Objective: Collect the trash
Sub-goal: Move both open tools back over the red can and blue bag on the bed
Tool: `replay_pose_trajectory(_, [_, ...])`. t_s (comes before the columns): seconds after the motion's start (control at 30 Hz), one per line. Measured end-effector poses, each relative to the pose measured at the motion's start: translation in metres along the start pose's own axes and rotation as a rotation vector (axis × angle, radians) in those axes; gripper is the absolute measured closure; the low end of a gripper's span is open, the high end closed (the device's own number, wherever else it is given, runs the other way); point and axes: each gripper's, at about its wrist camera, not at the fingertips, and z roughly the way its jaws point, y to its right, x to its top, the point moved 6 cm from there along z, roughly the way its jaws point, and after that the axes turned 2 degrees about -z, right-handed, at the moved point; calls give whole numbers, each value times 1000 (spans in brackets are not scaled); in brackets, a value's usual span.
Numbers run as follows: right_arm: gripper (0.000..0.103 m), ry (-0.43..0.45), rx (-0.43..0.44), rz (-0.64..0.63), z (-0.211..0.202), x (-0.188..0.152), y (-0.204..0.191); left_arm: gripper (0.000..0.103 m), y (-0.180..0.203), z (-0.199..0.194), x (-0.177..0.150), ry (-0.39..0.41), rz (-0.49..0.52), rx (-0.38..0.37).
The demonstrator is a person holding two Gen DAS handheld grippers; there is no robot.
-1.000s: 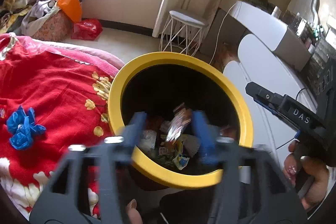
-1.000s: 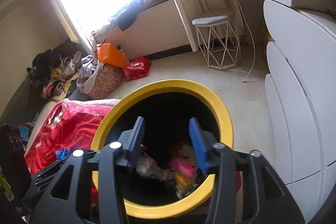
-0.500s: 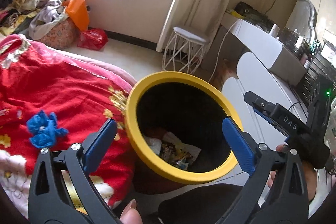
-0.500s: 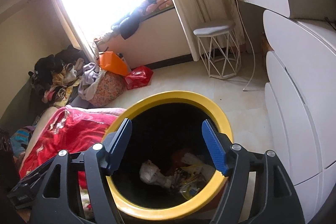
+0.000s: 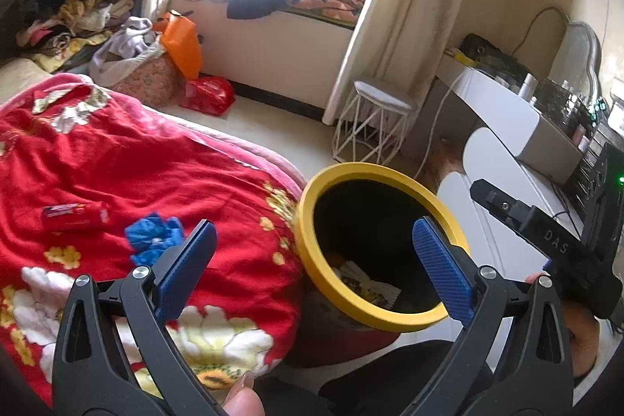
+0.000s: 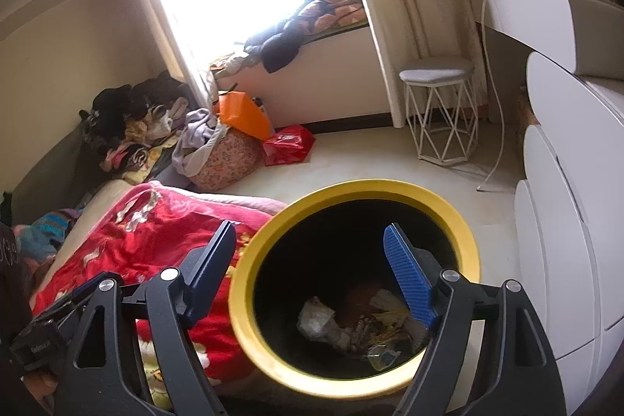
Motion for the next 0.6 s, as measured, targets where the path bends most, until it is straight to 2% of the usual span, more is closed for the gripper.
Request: replay_pose_trajectory(0.6, [23, -25, 122, -144, -2, -5, -83, 11, -81, -50, 16, 116, -133, 131])
